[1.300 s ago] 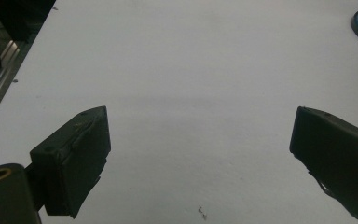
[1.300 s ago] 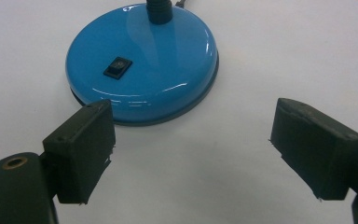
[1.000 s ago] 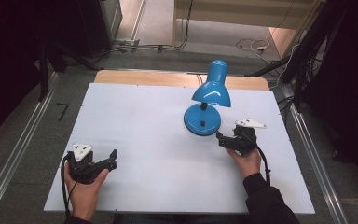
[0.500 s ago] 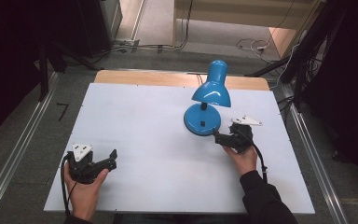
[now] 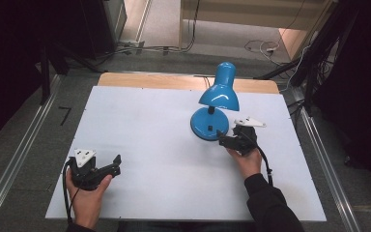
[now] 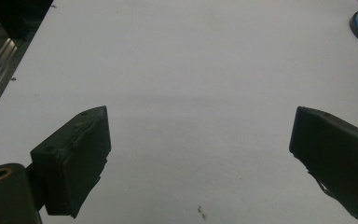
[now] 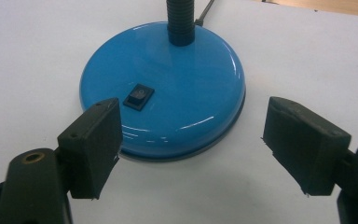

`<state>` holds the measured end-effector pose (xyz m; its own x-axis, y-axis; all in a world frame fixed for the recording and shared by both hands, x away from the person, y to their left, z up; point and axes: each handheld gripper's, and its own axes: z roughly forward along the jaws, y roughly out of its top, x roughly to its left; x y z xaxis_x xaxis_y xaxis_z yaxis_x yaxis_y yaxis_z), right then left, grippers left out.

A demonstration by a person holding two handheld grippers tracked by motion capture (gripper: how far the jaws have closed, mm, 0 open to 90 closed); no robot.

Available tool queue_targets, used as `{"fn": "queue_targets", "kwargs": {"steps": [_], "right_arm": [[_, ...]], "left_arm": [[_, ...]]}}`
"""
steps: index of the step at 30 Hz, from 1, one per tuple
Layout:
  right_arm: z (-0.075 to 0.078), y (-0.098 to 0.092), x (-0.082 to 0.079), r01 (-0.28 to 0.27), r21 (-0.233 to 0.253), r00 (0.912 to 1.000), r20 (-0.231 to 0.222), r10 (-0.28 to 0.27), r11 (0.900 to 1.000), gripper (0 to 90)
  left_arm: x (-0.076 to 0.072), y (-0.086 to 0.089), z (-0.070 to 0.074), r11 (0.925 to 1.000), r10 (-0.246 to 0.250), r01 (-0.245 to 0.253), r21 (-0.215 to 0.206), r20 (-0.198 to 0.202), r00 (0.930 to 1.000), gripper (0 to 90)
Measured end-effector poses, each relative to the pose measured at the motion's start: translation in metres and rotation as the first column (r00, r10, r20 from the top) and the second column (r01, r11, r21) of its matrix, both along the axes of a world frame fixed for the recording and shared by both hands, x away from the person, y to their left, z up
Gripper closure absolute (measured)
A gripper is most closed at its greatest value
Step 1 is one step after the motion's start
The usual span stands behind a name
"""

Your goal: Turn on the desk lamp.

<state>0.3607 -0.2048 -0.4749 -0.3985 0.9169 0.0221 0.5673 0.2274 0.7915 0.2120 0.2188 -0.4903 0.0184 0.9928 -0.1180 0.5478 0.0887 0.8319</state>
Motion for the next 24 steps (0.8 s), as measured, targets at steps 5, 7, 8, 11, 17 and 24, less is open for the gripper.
{"fn": "queue_targets", "kwargs": {"steps": [5, 7, 8, 11, 17, 24], "right_arm": [[0.0, 0.006, 0.002, -0.013, -0.011, 0.9999, 0.0, 0.013, 1.0, 19.8], [-0.001, 0.008, 0.003, -0.016, -0.011, 0.9999, 0.0, 0.016, 1.0, 21.4], [-0.001, 0.009, 0.003, -0.018, -0.009, 0.9998, 0.003, 0.018, 1.0, 21.5], [-0.001, 0.012, 0.005, -0.016, -0.008, 0.9998, 0.01, 0.016, 1.0, 26.2], [-0.002, 0.017, 0.007, -0.018, -0.017, 0.9995, 0.027, 0.018, 1.0, 36.2], [-0.006, 0.02, 0.009, -0.013, -0.026, 0.9992, 0.036, 0.014, 1.0, 52.5]], "left_arm": [[0.0, 0.0, 0.0, 1.0, 0.001, -0.001, -0.001, -0.001, 1.0, 6.1], [0.0, 0.0, 0.0, 1.0, 0.001, -0.001, -0.001, -0.002, 1.0, 6.1], [0.0, 0.0, 0.0, 1.0, 0.001, -0.001, 0.0, -0.002, 1.0, 6.1], [0.0, 0.001, 0.0, 1.0, 0.002, -0.002, -0.002, -0.003, 1.0, 6.1], [0.0, 0.001, 0.0, 1.0, -0.001, 0.001, -0.007, -0.005, 1.0, 6.1], [0.001, 0.001, -0.001, 0.9999, -0.003, 0.003, -0.011, -0.009, 1.0, 6.2]]}}
